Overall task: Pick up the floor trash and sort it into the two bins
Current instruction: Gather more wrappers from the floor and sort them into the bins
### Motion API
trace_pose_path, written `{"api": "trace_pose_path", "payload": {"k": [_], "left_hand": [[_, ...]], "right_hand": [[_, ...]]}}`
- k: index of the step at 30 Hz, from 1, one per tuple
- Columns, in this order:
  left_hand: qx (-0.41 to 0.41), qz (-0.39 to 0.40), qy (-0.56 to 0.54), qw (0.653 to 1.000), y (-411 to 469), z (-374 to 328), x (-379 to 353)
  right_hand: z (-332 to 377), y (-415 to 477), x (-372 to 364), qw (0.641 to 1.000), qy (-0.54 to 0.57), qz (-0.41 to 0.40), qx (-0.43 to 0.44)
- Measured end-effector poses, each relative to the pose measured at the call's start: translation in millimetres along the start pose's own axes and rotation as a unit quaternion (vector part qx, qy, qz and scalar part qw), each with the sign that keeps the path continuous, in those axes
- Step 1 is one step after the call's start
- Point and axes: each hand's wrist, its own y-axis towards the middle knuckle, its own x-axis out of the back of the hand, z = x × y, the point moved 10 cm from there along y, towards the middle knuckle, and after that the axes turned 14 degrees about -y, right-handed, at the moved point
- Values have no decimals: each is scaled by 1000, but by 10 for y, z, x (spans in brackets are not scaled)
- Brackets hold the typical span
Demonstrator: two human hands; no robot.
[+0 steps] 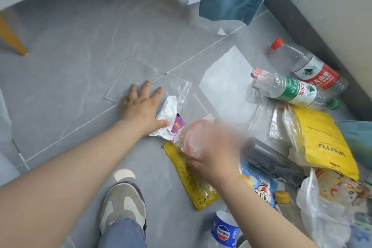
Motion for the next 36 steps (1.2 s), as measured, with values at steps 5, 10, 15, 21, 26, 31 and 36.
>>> {"api": "trace_pose_path", "payload": {"k": [5,10,15,21,26,31,36], "left_hand": [[-30,-34,2,999,-27,-36,114],[-22,-51,-6,998,19,-46,183],[-22,-49,-14,998,32,-66,187],[-29,-45,-17,998,-20,-42,147],[-28,-46,-7,999,-42,-44,147],[-21,-48,-6,999,-33,-62,165],[-20,-46,-1,999,-32,-61,151]], "right_hand": [[-79,19,133,997,-12,-71,0],[-154,60,240,993,-16,-119,4],[-158,70,221,993,-21,-114,19],[-10,-29,56,998,43,4,36],[-25,-31,141,993,112,-24,3],[-139,48,204,998,41,-36,-30],[-109,89,171,998,-4,-41,-44]]}}
